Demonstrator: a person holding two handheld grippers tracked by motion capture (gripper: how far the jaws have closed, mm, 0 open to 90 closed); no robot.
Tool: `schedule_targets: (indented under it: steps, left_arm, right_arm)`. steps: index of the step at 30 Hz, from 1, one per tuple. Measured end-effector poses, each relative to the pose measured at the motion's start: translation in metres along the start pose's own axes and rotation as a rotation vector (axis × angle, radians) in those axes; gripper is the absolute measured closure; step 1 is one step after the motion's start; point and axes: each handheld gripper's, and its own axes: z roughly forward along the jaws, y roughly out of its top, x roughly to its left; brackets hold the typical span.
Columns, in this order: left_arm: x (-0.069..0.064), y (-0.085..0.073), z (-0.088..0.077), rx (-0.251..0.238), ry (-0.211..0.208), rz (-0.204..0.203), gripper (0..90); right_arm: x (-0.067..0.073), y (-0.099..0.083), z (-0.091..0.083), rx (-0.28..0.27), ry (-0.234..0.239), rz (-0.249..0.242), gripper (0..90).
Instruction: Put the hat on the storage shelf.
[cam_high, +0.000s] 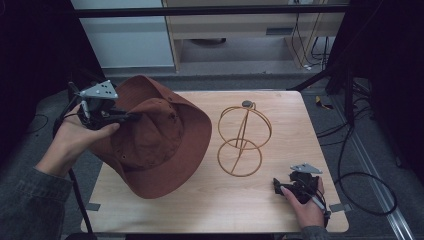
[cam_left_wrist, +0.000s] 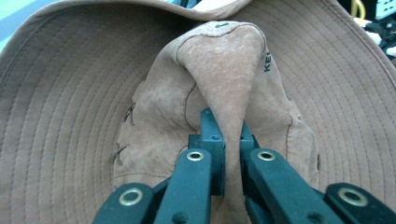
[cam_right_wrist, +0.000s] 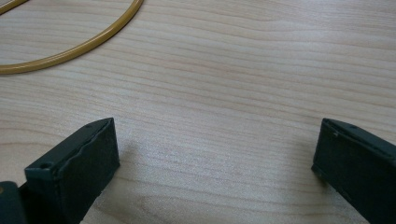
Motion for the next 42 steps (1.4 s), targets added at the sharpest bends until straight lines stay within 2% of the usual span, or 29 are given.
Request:
schedule_targets:
  steps: [7, 12, 17, 18, 19, 20, 21, 23, 25, 26, 32, 42]
  left_arm:
    - [-0.008, 0.006, -0.011, -0.020, 0.005, 0.021, 88.7]
    - [-0.010, 0.005, -0.026, -0.059, 0.013, 0.017, 88.7]
    - [-0.011, 0.012, -0.031, -0.067, 0.006, 0.022, 88.7]
    - [-0.012, 0.019, -0.029, -0.068, 0.000, 0.029, 88.7]
    - [-0.012, 0.019, -0.029, -0.068, 0.000, 0.029, 88.7]
    - [-0.013, 0.028, -0.028, -0.073, -0.005, 0.039, 88.7]
    - [-0.013, 0.028, -0.028, -0.073, -0.005, 0.039, 88.7]
    - [-0.016, 0.041, -0.026, -0.083, -0.017, 0.056, 88.7]
    - [-0.017, 0.045, -0.024, -0.082, -0.023, 0.059, 88.7]
    - [-0.019, 0.052, -0.019, -0.078, -0.029, 0.066, 88.7]
    - [-0.026, 0.069, -0.005, -0.065, -0.036, 0.090, 88.7]
    - [-0.042, 0.091, 0.004, -0.048, -0.043, 0.135, 88.7]
  right_arm:
    - [0.000, 0.000, 0.000, -0.001, 0.000, -0.002, 0.4]
    - [-0.001, 0.000, 0.000, -0.001, 0.000, -0.004, 0.4]
    - [0.000, 0.000, 0.000, 0.000, 0.001, 0.001, 0.4]
    - [0.000, 0.000, 0.000, -0.001, 0.000, -0.002, 0.4]
    - [0.000, 0.000, 0.000, -0.001, 0.000, -0.002, 0.4]
    - [0.000, 0.000, 0.000, -0.001, 0.001, 0.001, 0.4]
    - [0.000, 0.000, 0.000, -0.001, 0.000, 0.000, 0.4]
    - [0.000, 0.000, 0.000, -0.001, 0.000, 0.001, 0.4]
    - [0.000, 0.000, 0.000, -0.001, 0.000, -0.002, 0.4]
    - [0.000, 0.000, 0.000, 0.000, 0.001, 0.001, 0.4]
    - [0.000, 0.000, 0.000, -0.001, -0.001, -0.002, 0.4]
    - [0.000, 0.000, 0.000, 0.001, 0.002, 0.001, 0.4]
